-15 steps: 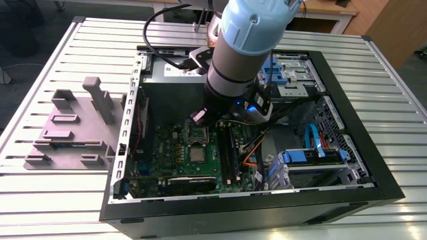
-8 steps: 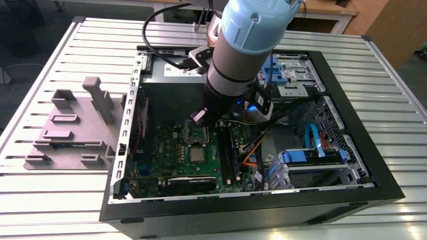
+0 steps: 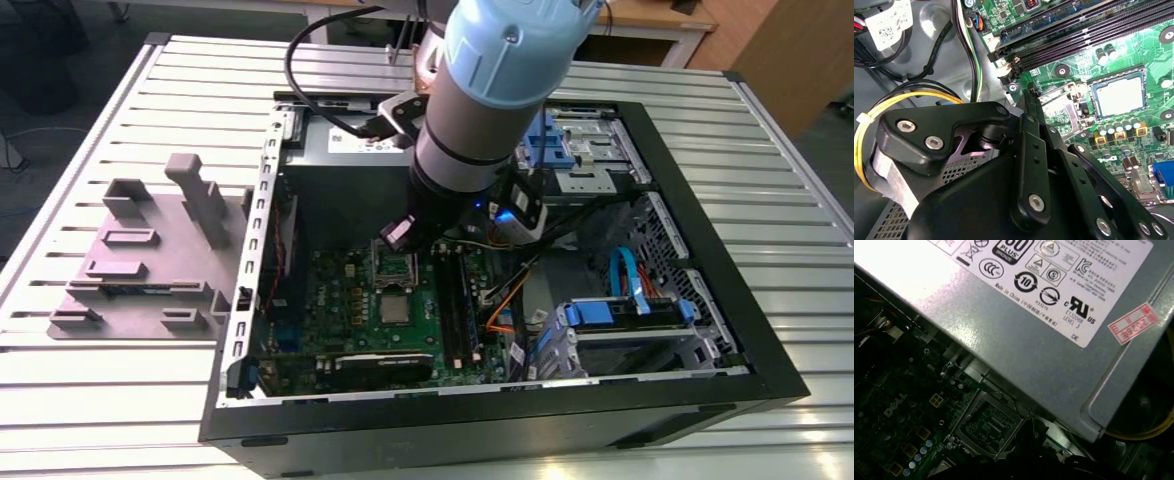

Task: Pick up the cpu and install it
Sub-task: 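Close the cpu cover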

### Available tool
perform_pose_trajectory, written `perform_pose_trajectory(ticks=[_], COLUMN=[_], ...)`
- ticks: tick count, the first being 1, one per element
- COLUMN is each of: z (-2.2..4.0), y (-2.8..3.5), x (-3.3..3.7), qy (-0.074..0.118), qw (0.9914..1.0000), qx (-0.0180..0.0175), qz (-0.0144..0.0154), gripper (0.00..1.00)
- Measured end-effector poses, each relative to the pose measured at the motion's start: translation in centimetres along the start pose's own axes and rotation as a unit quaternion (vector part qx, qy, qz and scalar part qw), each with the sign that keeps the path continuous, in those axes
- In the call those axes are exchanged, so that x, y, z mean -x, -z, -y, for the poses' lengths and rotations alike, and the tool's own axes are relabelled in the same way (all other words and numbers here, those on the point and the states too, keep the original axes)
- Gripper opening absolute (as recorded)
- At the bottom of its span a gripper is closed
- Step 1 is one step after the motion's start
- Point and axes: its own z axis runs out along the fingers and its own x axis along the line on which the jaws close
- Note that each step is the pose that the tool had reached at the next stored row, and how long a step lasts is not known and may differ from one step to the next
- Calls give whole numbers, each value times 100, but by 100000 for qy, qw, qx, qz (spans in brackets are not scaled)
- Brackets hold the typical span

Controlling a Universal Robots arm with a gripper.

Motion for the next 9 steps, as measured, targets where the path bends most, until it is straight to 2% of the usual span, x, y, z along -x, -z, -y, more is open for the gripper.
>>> perform_pose_trajectory(ticks=[3, 5, 9], z=[6, 11, 45], y=[1, 3, 5], x=[7, 13, 57], qy=[373, 1372, 2349], qw=[99999, 99990, 99971], qx=[24, 42, 72], qz=[-75, -285, -477], gripper=[11, 11, 11])
